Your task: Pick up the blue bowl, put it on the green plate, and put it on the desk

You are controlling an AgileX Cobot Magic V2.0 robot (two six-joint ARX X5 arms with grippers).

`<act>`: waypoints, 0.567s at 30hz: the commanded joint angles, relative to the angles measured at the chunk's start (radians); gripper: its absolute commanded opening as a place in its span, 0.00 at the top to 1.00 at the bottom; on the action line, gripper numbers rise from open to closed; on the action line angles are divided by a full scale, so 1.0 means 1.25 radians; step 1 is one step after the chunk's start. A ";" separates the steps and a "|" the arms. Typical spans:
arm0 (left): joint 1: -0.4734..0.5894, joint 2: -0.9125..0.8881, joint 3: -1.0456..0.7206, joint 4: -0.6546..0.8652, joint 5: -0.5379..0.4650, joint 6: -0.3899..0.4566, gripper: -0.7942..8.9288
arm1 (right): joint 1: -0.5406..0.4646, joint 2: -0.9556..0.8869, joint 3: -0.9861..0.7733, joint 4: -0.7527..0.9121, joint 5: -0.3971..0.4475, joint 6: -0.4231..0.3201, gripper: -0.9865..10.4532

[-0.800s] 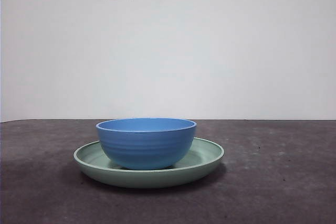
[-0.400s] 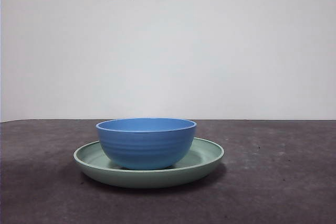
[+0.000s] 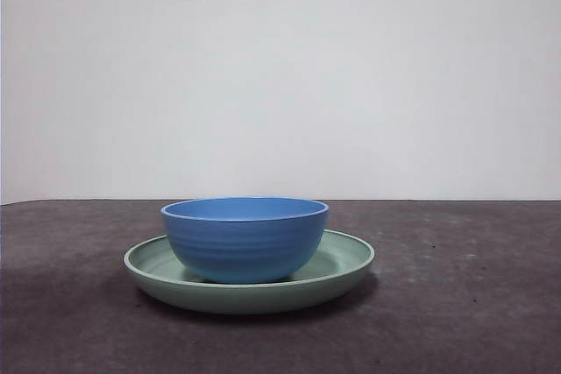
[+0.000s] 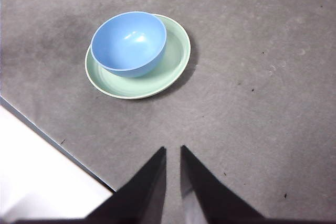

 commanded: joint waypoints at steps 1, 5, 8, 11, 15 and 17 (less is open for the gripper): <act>0.070 -0.033 -0.038 0.049 0.006 0.020 0.90 | 0.005 0.003 0.008 0.010 0.000 0.005 0.88; 0.221 -0.124 -0.186 0.217 -0.014 -0.003 0.90 | 0.005 0.003 0.008 0.010 0.000 0.005 0.88; 0.310 -0.195 -0.326 0.379 -0.023 -0.019 0.90 | 0.005 0.003 0.008 0.010 0.000 0.005 0.88; 0.363 -0.257 -0.462 0.512 -0.037 -0.048 0.90 | 0.005 0.003 0.008 0.010 0.000 0.005 0.88; 0.391 -0.320 -0.606 0.624 -0.123 -0.057 0.90 | 0.005 0.003 0.008 0.009 -0.001 0.005 0.88; 0.395 -0.348 -0.651 0.633 -0.145 -0.071 0.90 | 0.005 0.003 0.008 0.010 0.000 0.005 0.88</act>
